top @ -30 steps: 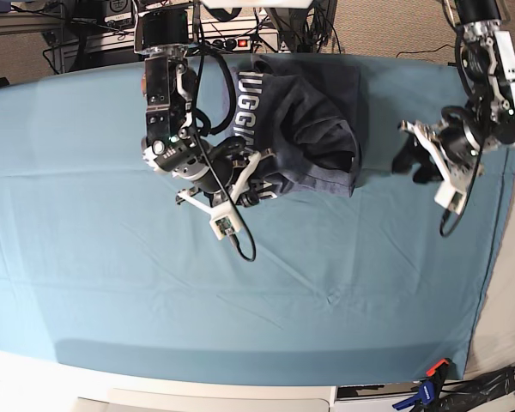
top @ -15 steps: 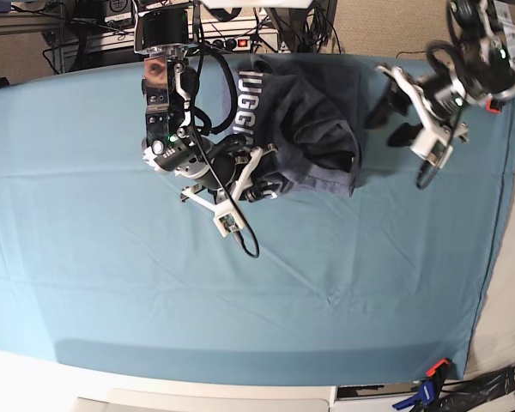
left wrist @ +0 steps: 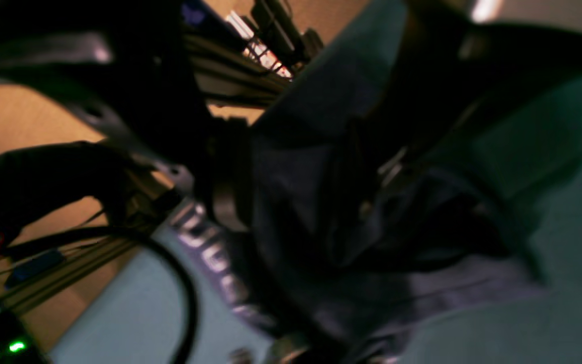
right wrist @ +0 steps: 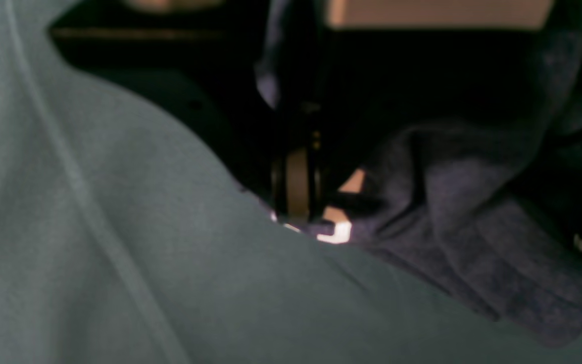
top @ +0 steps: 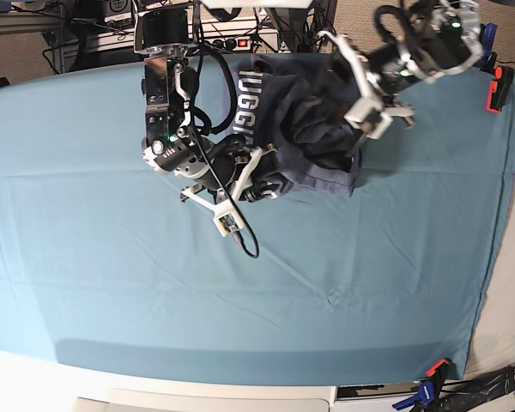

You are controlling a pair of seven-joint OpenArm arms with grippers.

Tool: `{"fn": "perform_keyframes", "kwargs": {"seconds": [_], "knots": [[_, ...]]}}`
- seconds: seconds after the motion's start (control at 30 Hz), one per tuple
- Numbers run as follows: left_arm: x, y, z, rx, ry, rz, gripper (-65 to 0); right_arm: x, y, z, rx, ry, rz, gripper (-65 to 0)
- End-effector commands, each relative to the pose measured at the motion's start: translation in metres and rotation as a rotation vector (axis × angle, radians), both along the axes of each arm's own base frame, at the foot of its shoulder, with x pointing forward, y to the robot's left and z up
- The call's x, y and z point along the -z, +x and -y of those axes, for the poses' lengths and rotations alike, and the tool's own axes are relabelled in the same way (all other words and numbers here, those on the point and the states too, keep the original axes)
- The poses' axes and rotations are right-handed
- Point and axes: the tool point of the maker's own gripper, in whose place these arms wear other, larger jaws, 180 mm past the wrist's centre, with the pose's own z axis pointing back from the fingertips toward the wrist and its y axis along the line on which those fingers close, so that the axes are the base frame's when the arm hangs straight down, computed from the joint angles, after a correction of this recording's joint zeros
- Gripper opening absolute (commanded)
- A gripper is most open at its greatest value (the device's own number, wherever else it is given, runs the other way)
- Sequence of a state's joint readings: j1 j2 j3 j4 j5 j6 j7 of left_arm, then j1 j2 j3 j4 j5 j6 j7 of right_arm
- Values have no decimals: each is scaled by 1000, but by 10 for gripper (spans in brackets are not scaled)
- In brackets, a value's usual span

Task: Fold the T-shirt properly
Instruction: 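Move the left gripper over the stack and grasp its fabric edge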

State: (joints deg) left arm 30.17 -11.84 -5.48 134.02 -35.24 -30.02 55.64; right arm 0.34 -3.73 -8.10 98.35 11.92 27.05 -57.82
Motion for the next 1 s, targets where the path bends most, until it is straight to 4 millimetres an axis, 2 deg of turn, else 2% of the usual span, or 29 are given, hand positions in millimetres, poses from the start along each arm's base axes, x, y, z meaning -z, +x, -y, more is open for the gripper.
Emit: {"fn": "perform_keyframes", "kwargs": {"seconds": [0.0, 0.17, 0.3, 0.47, 0.67, 0.83, 0.97], "knots": [[-12, 3, 10, 3, -39, 38, -381, -15, 10, -4, -6, 19, 53, -650], [-16, 6, 31, 63, -18, 103, -381, -15, 10, -4, -5, 17, 55, -650], [5, 9, 39, 90, -4, 59, -381, -15, 10, -3, -5, 16, 55, -650], [33, 25, 38, 92, 31, 21, -382, -15, 10, -4, -5, 17, 55, -650], [32, 37, 38, 90, 36, 40, -385, -15, 10, -4, -5, 16, 55, -650], [36, 34, 36, 92, 53, 25, -470, -14, 10, -2, -4, 6, 55, -650], [43, 31, 32, 96, 87, 2, -605, -13, 10, 0, -1, -11, 57, -650]]}}
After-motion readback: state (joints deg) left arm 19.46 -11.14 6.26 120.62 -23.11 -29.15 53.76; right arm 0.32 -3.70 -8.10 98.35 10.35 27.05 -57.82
